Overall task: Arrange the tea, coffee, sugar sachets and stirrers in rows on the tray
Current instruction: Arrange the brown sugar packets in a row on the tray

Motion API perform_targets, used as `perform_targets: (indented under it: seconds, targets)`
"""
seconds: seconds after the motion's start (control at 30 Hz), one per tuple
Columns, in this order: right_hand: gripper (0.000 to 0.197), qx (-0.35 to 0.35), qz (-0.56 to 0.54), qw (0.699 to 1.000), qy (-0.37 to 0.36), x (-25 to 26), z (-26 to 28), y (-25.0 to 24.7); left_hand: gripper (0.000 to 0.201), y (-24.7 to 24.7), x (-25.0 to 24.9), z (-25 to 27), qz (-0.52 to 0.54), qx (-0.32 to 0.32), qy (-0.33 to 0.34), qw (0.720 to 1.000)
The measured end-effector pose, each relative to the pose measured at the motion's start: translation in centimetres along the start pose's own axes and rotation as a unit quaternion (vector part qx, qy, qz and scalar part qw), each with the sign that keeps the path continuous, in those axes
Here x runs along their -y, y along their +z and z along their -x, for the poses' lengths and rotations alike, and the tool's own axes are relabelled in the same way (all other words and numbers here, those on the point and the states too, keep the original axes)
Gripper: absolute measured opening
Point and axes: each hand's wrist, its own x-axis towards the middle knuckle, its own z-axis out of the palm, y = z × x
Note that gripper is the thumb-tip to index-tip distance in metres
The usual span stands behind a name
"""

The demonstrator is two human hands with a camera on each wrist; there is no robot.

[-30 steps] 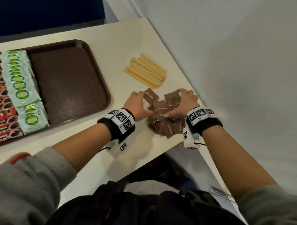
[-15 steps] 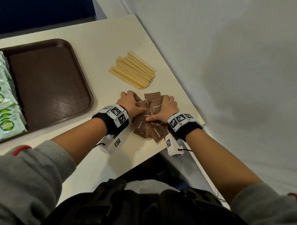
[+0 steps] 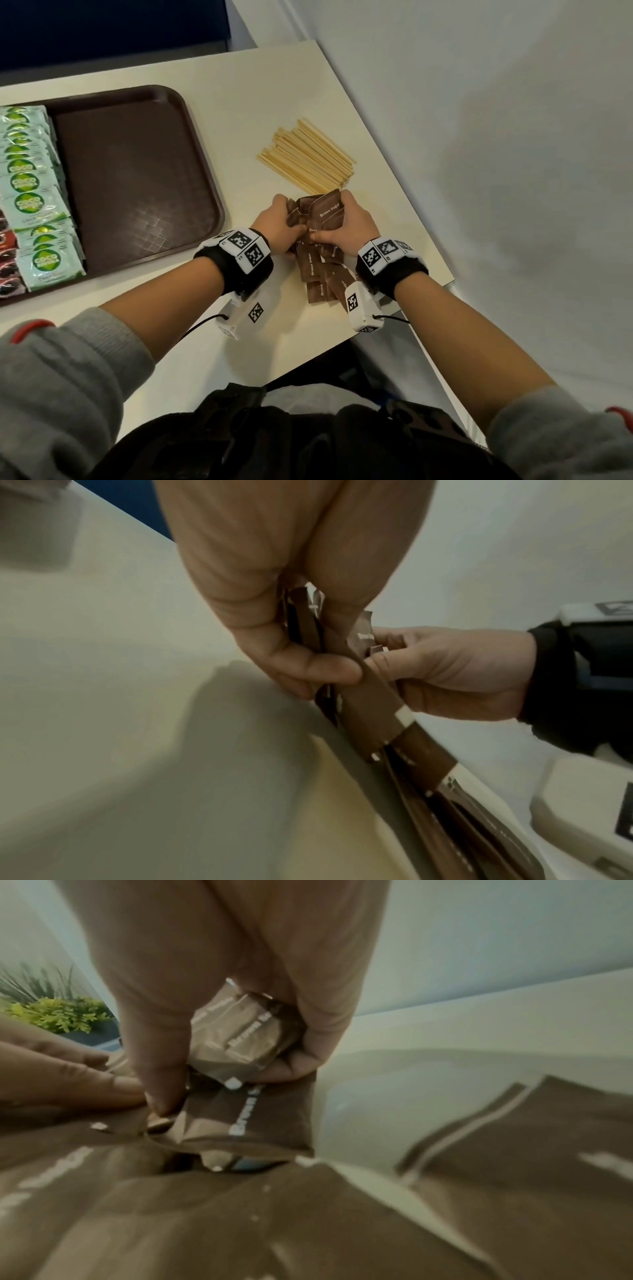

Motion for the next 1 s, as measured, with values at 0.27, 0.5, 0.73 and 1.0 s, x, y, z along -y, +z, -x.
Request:
perform_targets:
  seconds: [0.27, 0.5, 0.73, 1.0]
  targets:
    - [0.059, -0.004, -0.073, 0.996, -0.056, 5.4, -1.3, 1.3, 0.039, -4.0, 1.0, 1.7, 0.139, -0.061, 0.038, 0.988]
    - [0.053, 0.021, -0.093, 0.989, -0.114, 11.6, -1.9, 4.3, 0.036, -8.6, 2.6, 4.2, 0.304, -0.107, 0.021, 0.947]
    - [0.053, 0.070, -0.107, 0.981, -0.148, 17.3, -2.0, 8.8, 0.040, -13.3, 6.6, 6.4, 0.409, -0.138, -0.014, 0.902]
    - [0.056, 0.092, -0.019, 0.975, -0.203, 22.4, -1.7, 14.3, 0.026, -18.2, 11.6, 8.2, 0.464, -0.196, -0.008, 0.864]
